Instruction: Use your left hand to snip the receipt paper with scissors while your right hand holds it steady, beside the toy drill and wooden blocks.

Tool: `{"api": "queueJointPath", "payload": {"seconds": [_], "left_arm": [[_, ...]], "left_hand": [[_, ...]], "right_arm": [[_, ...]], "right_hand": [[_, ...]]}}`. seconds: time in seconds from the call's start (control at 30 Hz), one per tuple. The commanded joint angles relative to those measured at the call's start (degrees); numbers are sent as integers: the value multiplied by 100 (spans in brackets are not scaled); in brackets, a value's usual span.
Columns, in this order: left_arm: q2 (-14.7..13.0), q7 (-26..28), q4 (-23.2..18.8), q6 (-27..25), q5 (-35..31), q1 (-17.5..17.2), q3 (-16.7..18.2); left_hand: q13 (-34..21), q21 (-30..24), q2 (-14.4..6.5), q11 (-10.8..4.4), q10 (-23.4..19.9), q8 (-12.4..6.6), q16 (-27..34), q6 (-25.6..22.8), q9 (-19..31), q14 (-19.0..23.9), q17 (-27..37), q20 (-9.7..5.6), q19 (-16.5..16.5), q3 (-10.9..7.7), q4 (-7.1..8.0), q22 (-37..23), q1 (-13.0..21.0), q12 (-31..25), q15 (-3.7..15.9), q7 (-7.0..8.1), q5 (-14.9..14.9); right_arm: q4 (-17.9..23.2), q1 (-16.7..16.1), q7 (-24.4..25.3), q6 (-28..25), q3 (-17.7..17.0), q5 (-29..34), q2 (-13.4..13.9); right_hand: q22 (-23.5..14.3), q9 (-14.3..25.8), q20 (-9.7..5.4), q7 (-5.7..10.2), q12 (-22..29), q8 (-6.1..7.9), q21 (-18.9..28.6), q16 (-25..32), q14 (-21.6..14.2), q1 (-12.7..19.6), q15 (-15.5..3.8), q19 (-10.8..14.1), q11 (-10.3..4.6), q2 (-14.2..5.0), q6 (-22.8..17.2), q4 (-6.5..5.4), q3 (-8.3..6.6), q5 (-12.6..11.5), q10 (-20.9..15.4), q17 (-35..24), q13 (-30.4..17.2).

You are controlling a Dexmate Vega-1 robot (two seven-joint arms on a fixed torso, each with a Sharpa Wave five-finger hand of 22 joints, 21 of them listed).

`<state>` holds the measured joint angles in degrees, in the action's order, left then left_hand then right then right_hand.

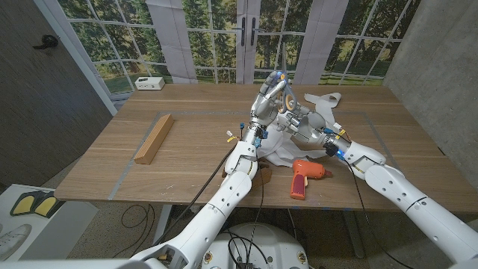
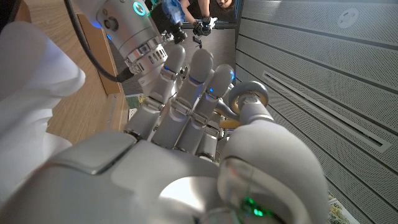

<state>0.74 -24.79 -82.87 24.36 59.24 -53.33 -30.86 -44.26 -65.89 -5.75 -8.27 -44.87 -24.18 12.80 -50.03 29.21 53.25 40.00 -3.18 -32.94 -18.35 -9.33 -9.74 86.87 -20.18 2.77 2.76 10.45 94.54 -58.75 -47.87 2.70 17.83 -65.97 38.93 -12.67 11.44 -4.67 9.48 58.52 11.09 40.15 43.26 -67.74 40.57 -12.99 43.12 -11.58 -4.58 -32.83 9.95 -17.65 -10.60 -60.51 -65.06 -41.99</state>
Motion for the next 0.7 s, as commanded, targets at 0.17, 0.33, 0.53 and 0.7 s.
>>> {"api": "queueJointPath", "payload": {"seconds": [0.17, 0.33, 0.53, 0.7], "left_arm": [[-49, 465, 182, 1146, -1225, 76, -142], [-117, 558, 163, 1273, -1313, 81, -188], [-166, 486, 193, 1329, -1221, 106, -233], [-173, 435, 247, 1405, -1211, 140, -259]], "left_hand": [[-10, 14, -33, -24, -32, -45, 38, -96, 2, 511, 8, -791, -56, -1, 1, -22, 81, -23, 986, -20, 31], [-9, 19, -33, -28, -29, -37, 38, -92, -8, 509, 9, -793, -56, -1, 1, -22, 83, -22, 983, -13, 29], [-14, 25, -30, -23, -26, -37, 39, -102, -15, 509, 12, -797, -53, 0, -1, -22, 86, -25, 981, -20, 26], [-3, 26, -29, -19, -41, -28, 40, -96, -25, 511, 13, -802, -51, 2, 1, -24, 86, -24, 977, -37, 24]], "right_arm": [[8, 94, -105, -127, 111, 12, 31], [-101, 182, -249, -181, 173, -27, -26], [-298, 315, -526, -258, 245, -99, -120], [-387, 362, -637, -265, 251, -103, -161]], "right_hand": [[-16, 23, -157, -23, 230, 8, 95, 132, -29, 208, 25, -47, 37, 106, -80, -61, 108, 6, 210, -58, -425], [-1, 42, -142, -129, 663, 47, 161, 259, 20, 217, 17, -52, 18, 116, -312, -136, 161, 7, 251, -338, -1076], [15, 51, -109, -147, 843, 41, 174, 303, 84, 206, 20, -128, 5, 130, -410, -167, 201, 9, 359, -424, -1392], [28, 60, -85, -168, 936, 65, 169, 291, 164, 221, 14, -213, 1, 132, -543, -171, 218, 5, 424, -412, -1560]]}}
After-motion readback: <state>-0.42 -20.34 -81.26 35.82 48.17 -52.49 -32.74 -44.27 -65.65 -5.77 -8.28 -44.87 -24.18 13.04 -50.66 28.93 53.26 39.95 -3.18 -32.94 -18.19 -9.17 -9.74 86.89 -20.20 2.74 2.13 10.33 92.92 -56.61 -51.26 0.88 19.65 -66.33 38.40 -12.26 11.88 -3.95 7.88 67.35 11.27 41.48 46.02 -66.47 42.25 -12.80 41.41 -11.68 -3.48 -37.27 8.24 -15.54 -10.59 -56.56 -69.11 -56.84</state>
